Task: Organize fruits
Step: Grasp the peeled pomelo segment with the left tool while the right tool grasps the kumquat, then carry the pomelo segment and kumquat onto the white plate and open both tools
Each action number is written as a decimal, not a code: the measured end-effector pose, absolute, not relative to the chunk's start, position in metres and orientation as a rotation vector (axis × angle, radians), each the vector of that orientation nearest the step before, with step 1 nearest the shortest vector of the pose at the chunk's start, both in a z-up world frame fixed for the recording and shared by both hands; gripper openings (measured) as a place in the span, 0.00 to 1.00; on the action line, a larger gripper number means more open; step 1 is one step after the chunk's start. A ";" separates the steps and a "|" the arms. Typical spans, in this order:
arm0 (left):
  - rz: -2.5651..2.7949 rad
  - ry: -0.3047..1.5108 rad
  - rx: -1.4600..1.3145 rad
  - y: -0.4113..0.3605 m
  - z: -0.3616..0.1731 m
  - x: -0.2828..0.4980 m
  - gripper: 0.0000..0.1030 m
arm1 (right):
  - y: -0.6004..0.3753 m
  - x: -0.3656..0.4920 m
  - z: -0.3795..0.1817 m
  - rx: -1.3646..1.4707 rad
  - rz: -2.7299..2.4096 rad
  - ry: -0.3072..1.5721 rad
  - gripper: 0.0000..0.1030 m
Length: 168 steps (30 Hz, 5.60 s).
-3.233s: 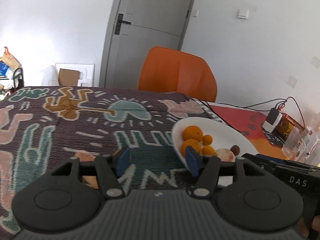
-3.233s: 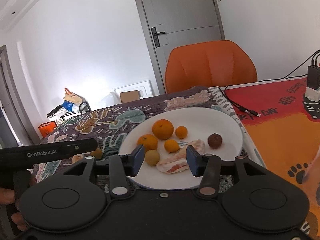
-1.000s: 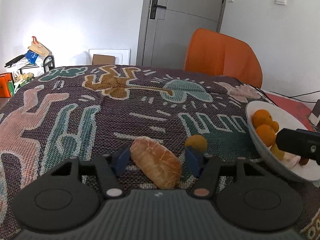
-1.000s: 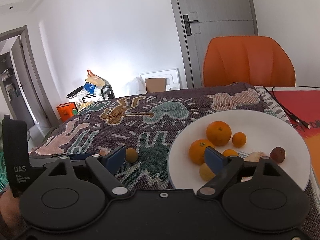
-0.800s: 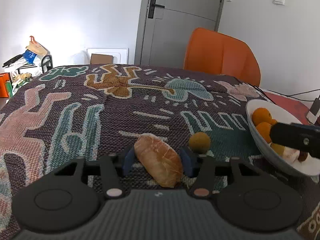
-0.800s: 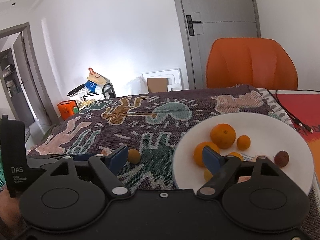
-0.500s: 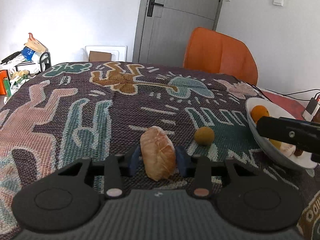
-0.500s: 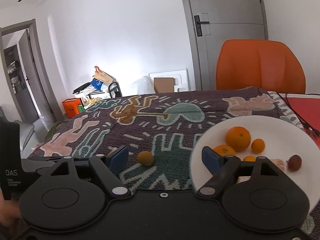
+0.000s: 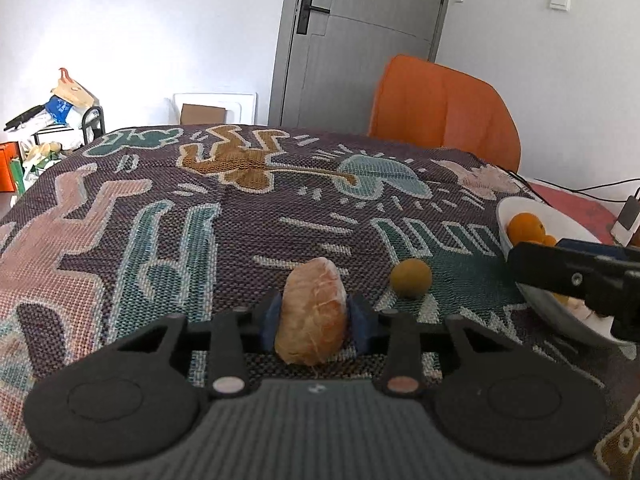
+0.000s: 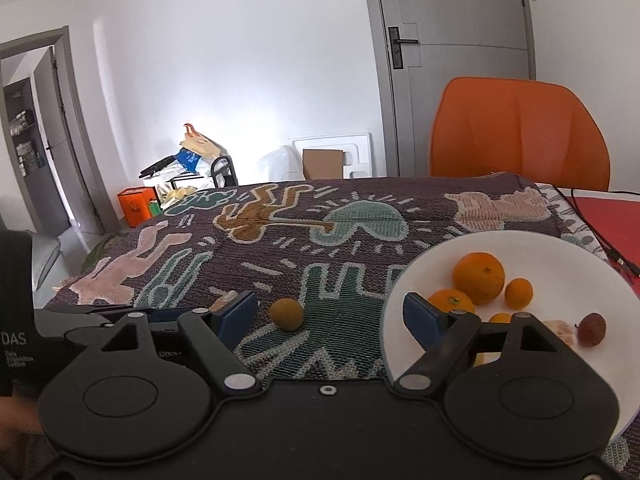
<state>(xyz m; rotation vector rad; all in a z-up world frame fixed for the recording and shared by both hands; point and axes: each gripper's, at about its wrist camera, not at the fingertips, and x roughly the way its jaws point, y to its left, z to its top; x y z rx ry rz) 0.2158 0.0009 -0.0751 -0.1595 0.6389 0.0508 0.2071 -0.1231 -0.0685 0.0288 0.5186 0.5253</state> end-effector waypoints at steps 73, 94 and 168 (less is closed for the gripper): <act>-0.077 0.528 -0.194 -0.033 -0.032 0.195 0.29 | -0.181 0.213 -0.064 0.050 0.428 0.519 0.24; -0.141 0.540 -0.152 -0.072 -0.031 0.205 0.29 | -0.237 0.232 -0.082 0.042 0.290 0.533 0.24; -0.124 0.521 -0.154 -0.073 -0.010 0.153 0.84 | -0.253 0.139 -0.073 0.184 0.305 0.469 0.69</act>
